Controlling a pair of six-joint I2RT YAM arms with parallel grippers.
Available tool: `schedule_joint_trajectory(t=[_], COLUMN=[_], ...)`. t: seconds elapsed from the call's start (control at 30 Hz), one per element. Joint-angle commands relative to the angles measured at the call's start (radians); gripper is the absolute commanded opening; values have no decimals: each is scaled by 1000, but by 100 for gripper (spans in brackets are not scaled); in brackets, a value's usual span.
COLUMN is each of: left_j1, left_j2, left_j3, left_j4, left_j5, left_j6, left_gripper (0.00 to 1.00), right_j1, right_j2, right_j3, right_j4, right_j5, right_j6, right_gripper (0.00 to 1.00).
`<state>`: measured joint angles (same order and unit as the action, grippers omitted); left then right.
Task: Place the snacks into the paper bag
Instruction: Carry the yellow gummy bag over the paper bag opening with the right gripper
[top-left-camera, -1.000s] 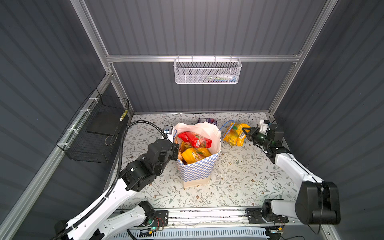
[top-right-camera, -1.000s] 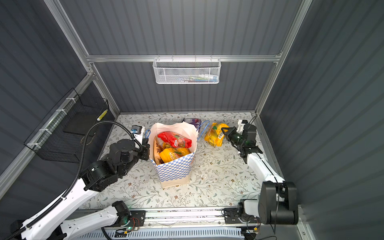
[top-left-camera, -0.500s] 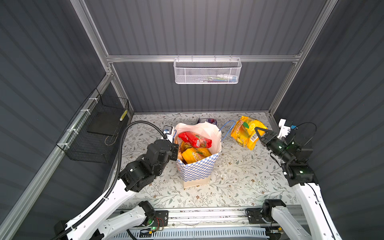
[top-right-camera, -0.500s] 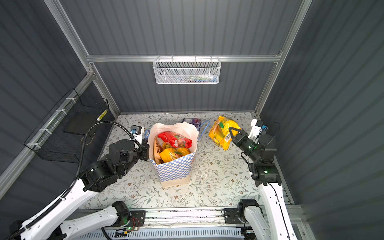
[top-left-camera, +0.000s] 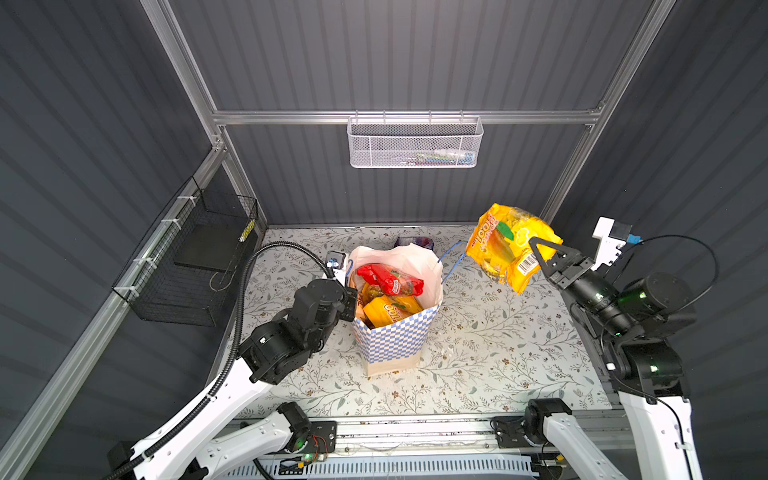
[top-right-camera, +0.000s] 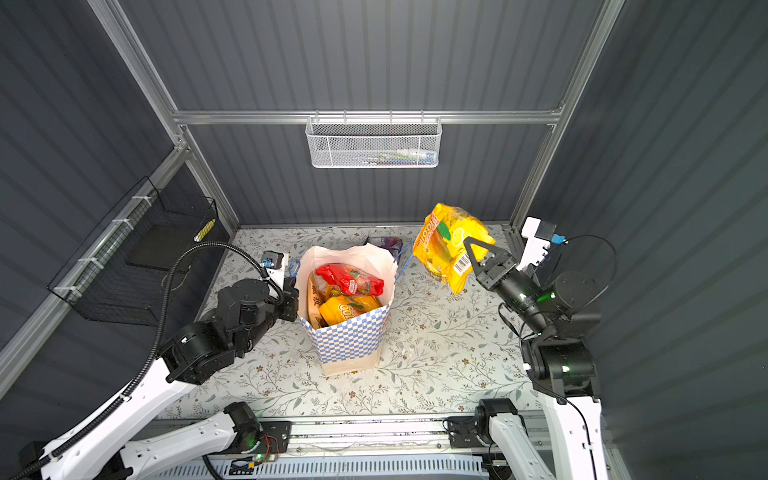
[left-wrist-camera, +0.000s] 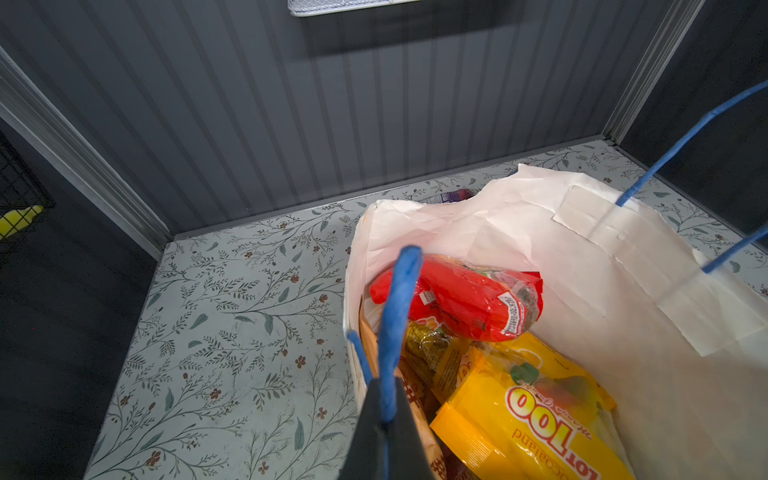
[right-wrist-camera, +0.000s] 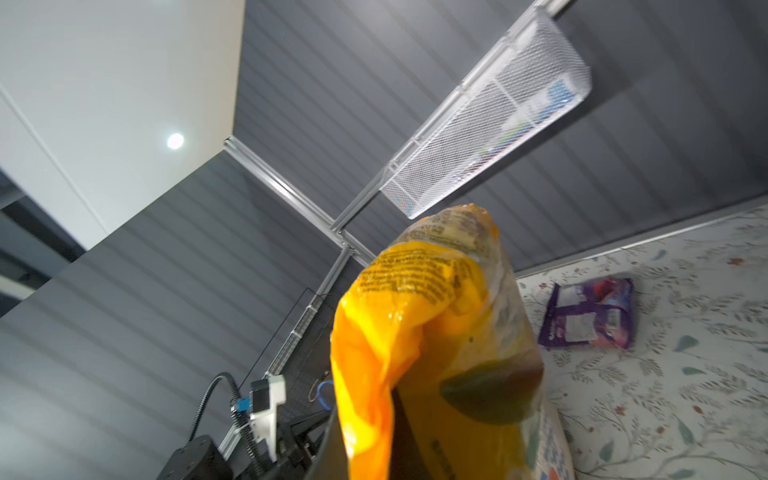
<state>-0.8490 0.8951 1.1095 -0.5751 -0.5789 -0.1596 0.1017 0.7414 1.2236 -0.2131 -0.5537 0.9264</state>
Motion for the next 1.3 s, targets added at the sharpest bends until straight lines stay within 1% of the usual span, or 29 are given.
schedule_joint_trajectory(t=[0.0, 0.1, 0.2, 0.3, 0.4, 0.57, 0.73, 0.93, 1.13, 1.27], left_j1=[5, 5, 4, 3, 5, 4, 3, 4, 4, 4], left_j2=[-1, 4, 7, 11, 11, 13, 19, 16, 22, 22], left_j3=[13, 14, 13, 12, 10, 9, 11, 9, 9, 7], left_j4=[18, 16, 18, 20, 19, 21, 20, 21, 18, 21], left_j5=[-5, -8, -14, -30, -31, -29, -30, -31, -42, -46], left_j6=[19, 20, 24, 29, 29, 31, 32, 33, 34, 35], left_gripper=[0, 0, 0, 0, 0, 0, 0, 0, 0, 0], right_j1=[127, 261, 358, 429, 477, 522, 551, 595, 620, 635], right_j2=[39, 110, 184, 265, 344, 462, 519, 622, 726, 768], right_j3=[87, 146, 177, 201, 223, 228, 216, 277, 328, 353], right_j4=[47, 29, 36, 61, 61, 57, 62, -52, -112, -170], right_j5=[26, 55, 67, 24, -28, -70, -101, -114, -171, -163], right_j6=[-75, -141, -184, -234, -277, -341, -361, -412, -427, -447], right_gripper=[0, 0, 0, 0, 0, 0, 0, 0, 0, 0])
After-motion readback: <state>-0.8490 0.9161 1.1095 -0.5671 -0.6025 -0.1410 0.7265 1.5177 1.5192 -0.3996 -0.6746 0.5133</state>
